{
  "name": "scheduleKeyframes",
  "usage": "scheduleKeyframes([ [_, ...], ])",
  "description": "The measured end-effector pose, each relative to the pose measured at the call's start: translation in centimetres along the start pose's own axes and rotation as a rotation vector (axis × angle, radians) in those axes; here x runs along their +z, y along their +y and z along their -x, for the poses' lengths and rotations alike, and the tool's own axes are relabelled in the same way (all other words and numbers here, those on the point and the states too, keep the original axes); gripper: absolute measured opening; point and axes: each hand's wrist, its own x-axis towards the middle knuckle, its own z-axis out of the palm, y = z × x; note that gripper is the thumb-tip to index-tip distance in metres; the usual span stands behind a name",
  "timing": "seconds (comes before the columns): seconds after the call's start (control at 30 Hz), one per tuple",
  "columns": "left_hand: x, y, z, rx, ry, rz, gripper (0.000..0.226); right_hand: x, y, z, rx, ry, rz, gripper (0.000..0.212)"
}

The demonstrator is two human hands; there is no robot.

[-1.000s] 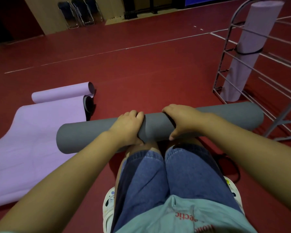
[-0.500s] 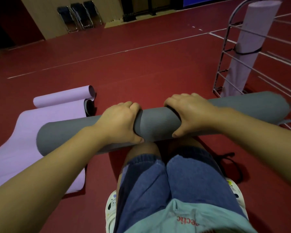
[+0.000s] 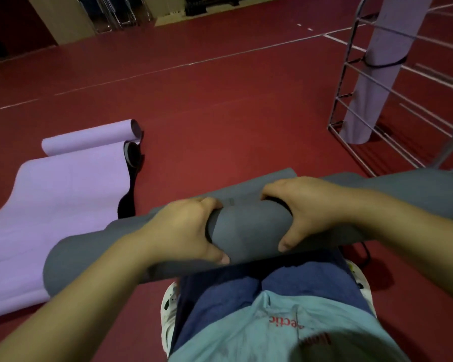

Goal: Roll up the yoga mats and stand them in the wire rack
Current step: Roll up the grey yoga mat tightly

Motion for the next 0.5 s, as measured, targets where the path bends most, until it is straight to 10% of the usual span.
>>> scheduleKeyframes([
  [0.3, -1.8, -3.0, -4.4, 0.001, -0.286, 0.320, 0.059, -2.8, 1.9, -3.6, 0.085, -0.257, -0.126, 0.089],
  [0.5, -2.2, -4.0, -6.2, -0.031, -0.382, 0.388, 0.066, -2.6, 0.2, -1.4, -0.002, 0.141, -0.086, 0.078],
])
